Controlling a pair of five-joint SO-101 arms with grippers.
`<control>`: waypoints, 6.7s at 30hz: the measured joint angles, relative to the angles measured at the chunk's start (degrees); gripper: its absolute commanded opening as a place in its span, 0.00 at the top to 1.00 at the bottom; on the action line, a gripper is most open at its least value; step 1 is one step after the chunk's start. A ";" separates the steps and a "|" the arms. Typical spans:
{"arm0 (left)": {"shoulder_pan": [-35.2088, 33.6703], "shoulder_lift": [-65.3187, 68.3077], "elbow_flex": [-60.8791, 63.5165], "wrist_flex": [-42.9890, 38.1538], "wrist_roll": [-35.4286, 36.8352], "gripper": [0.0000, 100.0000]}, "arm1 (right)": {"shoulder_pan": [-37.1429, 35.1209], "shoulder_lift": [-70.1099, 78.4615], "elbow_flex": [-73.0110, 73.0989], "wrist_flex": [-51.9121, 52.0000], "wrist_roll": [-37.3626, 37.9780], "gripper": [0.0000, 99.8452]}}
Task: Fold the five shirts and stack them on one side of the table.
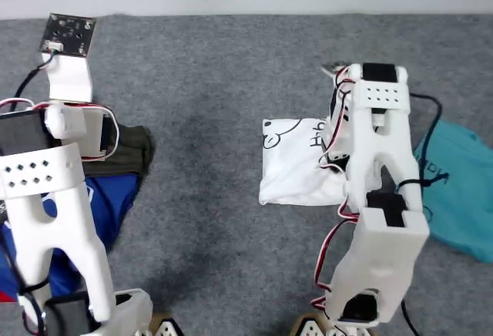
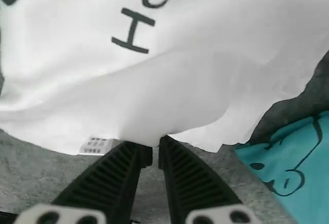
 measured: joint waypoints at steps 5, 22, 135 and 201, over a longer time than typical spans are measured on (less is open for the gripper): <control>0.00 0.00 0.00 0.00 0.00 0.99 | 0.09 -5.89 0.00 0.00 4.66 0.99; 0.00 0.00 0.00 0.00 0.00 0.99 | 13.89 -13.01 0.00 0.00 22.77 0.97; 0.00 0.00 4.04 0.00 -0.18 0.99 | 12.75 22.51 -29.19 -9.67 8.53 0.81; 0.00 -19.34 18.46 0.00 -0.18 0.99 | 8.09 14.07 -0.53 -9.32 9.76 0.99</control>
